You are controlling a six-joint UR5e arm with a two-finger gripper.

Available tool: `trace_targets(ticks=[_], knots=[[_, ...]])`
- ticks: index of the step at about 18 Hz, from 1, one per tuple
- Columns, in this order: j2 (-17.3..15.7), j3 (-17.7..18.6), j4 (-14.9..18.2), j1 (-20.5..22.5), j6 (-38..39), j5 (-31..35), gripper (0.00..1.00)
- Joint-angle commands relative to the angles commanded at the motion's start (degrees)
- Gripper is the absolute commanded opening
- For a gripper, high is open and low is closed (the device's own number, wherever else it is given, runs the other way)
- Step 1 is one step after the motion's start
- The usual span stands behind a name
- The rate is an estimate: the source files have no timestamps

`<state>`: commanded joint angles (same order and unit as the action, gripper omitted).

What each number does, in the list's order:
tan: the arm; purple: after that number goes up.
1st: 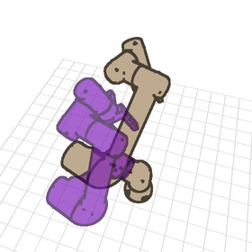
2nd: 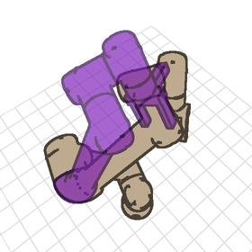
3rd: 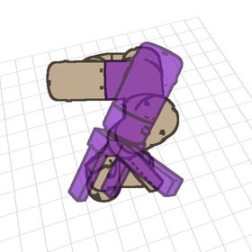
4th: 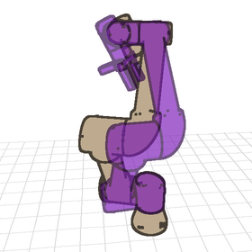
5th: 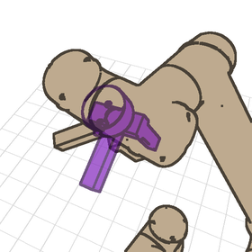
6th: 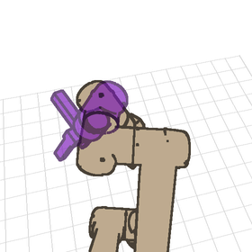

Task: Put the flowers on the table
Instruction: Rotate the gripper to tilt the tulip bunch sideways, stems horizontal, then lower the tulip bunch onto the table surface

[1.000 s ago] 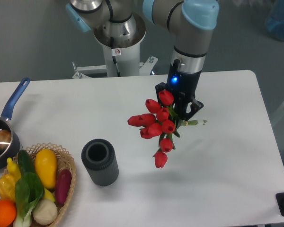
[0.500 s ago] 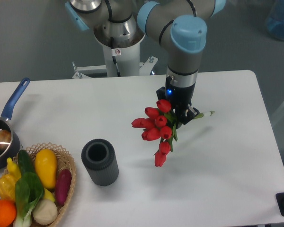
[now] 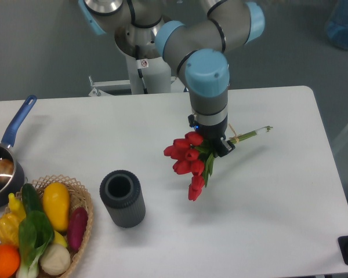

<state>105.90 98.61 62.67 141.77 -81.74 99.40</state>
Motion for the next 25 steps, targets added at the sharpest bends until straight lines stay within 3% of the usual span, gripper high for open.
trace_targets(ticks=[11,25], knots=[[3.87,-0.09,-0.53,-1.32,0.09,1.49,0.43],[5.72,0.18,-0.62,-2.20,0.35,1.58,0.45]])
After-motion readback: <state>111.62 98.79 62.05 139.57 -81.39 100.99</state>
